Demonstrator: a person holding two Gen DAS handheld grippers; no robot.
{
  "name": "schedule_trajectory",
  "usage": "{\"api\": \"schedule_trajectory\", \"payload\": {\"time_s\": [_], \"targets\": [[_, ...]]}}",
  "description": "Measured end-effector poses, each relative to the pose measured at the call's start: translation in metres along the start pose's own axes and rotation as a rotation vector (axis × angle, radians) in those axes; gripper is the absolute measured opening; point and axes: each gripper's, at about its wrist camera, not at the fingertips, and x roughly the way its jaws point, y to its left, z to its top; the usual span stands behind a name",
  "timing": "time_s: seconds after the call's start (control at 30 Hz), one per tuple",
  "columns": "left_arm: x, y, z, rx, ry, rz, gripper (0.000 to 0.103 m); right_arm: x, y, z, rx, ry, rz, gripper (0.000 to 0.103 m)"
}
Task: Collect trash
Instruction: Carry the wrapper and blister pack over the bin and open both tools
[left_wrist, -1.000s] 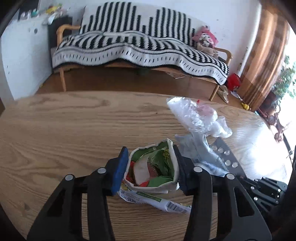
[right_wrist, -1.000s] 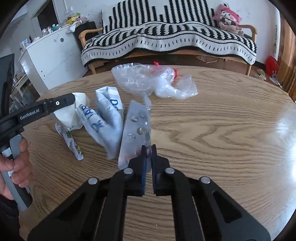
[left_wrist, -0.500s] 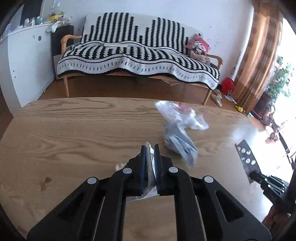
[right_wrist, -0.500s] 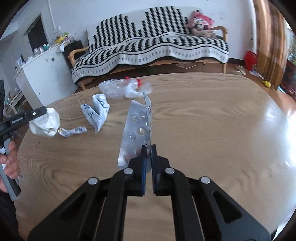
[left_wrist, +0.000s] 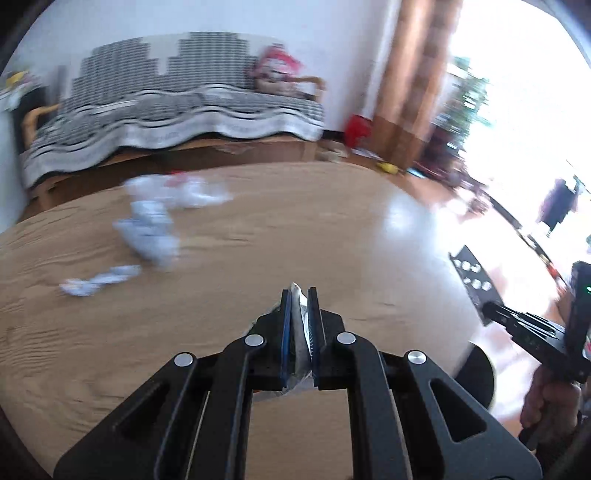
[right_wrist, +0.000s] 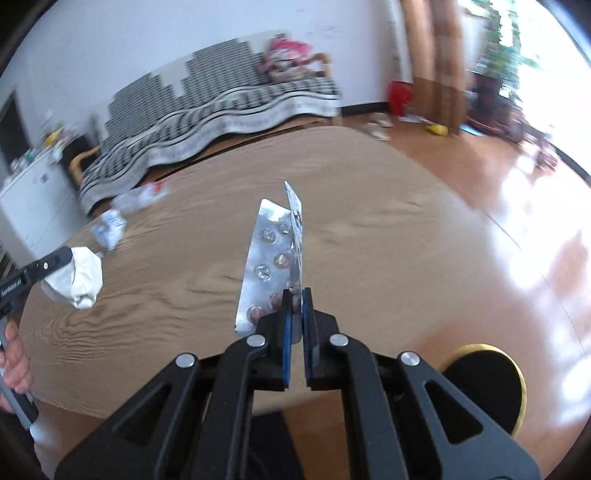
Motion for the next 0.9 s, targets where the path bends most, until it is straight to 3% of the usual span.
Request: {"api": "schedule_trajectory", "payload": {"time_s": [0.23,0.4,0.5,0.67,0.9], "targets": [[0.039,-0.148,-0.025,0.140,0.053,-0.284,0.008,-0.048,-0.113,-0.055,0.146,0.011,-0.194,0.006],[0.063,-0.224,-0.053,0.206,0.090,-0.425,0.008,-0.067,-0.181,-0.101,0.272,0.042,-0.274,0.006],[0.078,-0.259,-0.069,0.242,0.128,-0.470,0.008,-0.071,-0.209,-0.125,0.332,0.066,-0.298,0.006],[0.093,-0.297,-0.095,0.330,0.169,-0.483,0.008,-0.068,-0.232,-0.152,0.389,0.095,-0.304,0.006],[0.107,-0.315,-0.105,0.366,0.211,-0.477,0.008,-0.061,-0.242,-0.160,0.428,0.109,-0.297,0.006]]}}
